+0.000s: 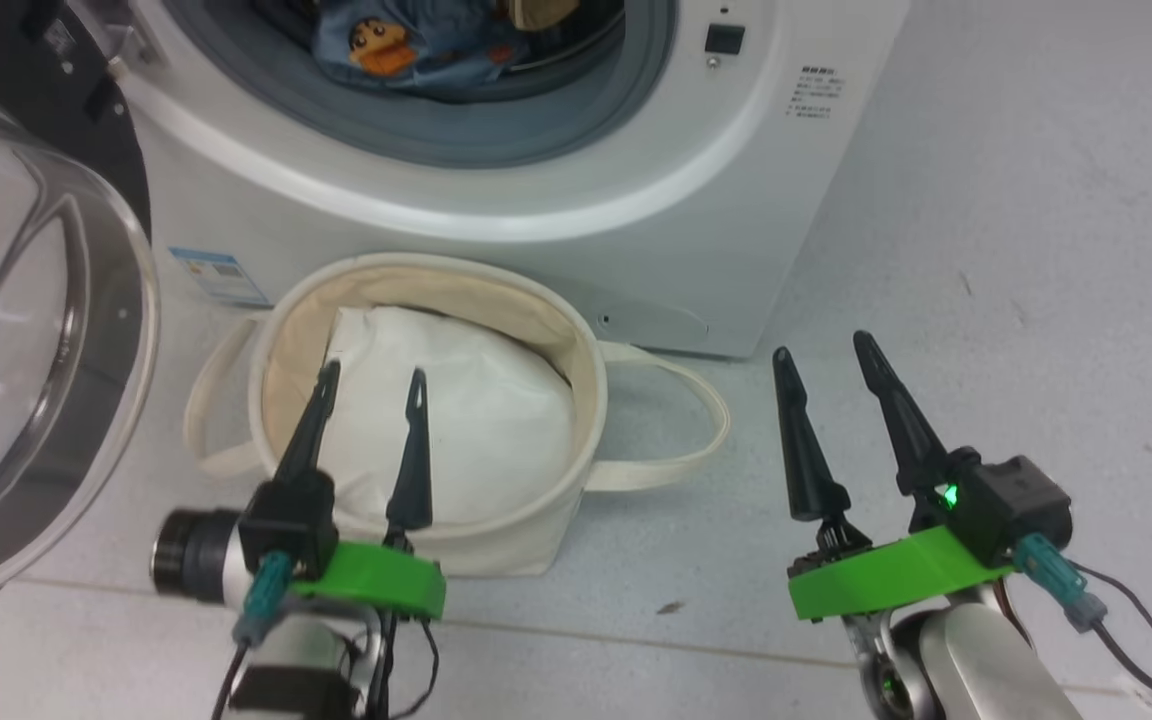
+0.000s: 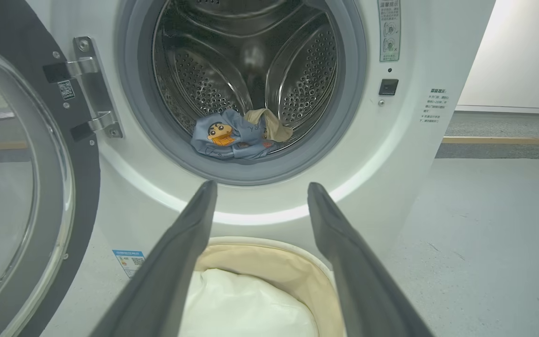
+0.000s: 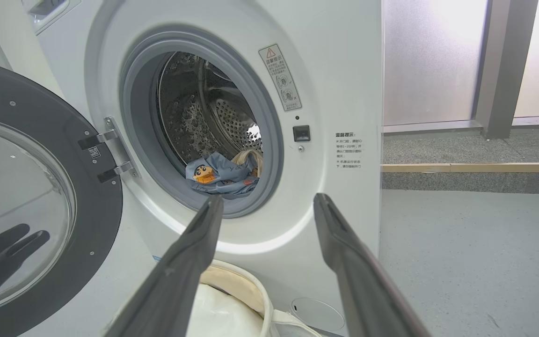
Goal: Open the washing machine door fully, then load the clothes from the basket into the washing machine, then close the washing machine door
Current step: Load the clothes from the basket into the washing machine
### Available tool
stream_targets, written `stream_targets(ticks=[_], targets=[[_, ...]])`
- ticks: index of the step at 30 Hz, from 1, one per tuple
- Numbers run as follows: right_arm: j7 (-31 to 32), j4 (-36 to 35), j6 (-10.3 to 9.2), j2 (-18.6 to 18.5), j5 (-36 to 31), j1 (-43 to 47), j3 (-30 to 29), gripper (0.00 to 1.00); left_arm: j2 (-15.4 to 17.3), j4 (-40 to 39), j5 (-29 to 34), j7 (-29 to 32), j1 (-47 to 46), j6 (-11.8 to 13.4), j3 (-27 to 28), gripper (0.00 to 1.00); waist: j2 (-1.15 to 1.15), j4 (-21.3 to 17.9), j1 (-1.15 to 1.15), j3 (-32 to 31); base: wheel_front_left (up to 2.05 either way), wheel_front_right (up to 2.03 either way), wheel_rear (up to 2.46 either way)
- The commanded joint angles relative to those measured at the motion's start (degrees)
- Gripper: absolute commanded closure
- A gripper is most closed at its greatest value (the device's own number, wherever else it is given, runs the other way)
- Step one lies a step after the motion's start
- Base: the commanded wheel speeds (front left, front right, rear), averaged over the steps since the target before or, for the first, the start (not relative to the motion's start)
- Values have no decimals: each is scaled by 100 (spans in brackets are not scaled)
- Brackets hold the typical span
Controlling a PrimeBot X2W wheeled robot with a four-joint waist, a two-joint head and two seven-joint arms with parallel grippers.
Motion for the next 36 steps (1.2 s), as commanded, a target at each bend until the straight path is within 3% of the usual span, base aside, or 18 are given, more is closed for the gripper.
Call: stream_targets(ticks=[1,8,36], targets=[[-27,-167,1,82,43,16,91,0,81,-291,-75,-26,93,86,161,0,-1,30,1,-154,0,0,0],[-27,-155,1,102,90,118,102,0,80,-722,-179,-26,516,286,61,0,-1,47,1,-316,0,0,0],[-27,-112,1,109,167,171,162,0,79,-807,-128,-26,600,360,-80,0,-1,-36,1,-424,0,0,0]])
